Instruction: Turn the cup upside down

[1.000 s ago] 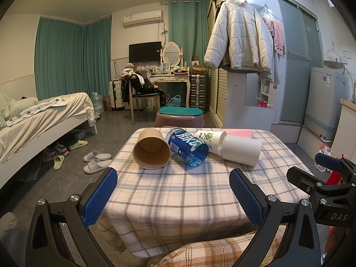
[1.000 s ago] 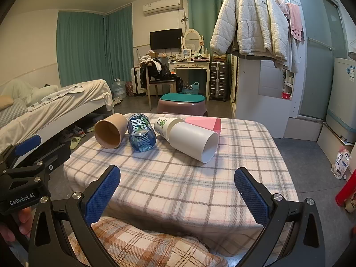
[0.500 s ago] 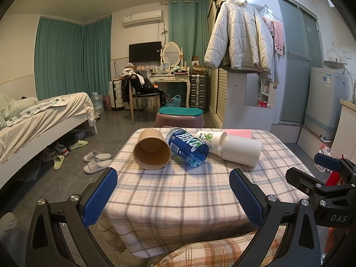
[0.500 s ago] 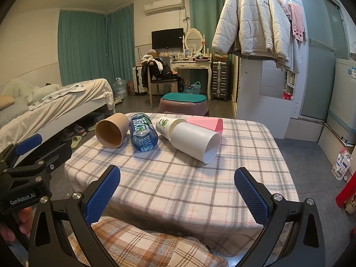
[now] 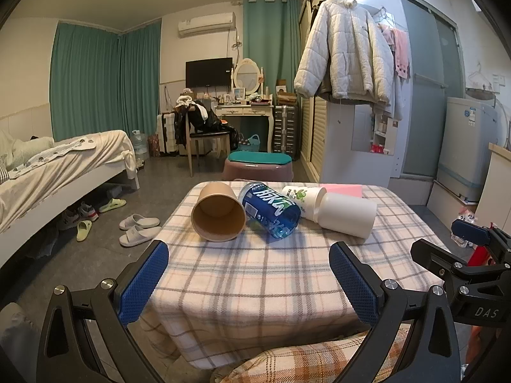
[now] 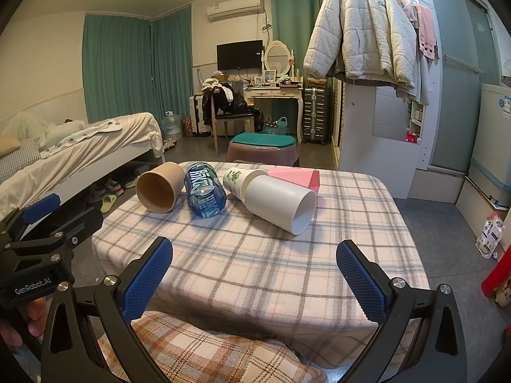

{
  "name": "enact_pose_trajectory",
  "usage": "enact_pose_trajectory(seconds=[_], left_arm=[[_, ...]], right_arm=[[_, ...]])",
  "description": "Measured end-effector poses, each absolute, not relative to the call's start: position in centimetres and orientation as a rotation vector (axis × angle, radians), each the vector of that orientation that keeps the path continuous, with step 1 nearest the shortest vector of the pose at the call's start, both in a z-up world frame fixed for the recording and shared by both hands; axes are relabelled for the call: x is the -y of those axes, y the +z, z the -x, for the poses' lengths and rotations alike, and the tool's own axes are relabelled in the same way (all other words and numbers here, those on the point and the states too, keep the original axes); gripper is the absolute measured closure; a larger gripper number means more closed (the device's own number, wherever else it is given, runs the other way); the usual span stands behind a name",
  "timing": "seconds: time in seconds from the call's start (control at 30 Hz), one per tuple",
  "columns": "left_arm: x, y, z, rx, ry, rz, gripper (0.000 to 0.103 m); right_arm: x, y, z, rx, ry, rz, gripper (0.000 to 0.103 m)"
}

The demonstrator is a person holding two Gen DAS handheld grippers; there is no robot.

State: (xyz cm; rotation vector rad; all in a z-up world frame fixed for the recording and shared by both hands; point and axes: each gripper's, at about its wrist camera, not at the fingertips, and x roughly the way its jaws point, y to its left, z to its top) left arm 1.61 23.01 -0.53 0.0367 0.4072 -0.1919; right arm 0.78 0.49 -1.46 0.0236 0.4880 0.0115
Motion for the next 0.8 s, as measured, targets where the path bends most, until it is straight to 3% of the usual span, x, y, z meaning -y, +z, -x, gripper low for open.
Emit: enact_pose_trajectory(seconds=[0.37,0.8], left_arm=[[-23.3,-1.1,-4.8,-0.452,-0.164,-0.013,0.000],[-24.4,-1.4,-13.0,-0.537,-0.049,-0.003,0.000]], right_arm=[[-0.4,-0.7,-3.0,-0.522,0.033,0.005,0.000],[-1.2,1.4,-16.1,-0.670,0.214,0.306,0.000]])
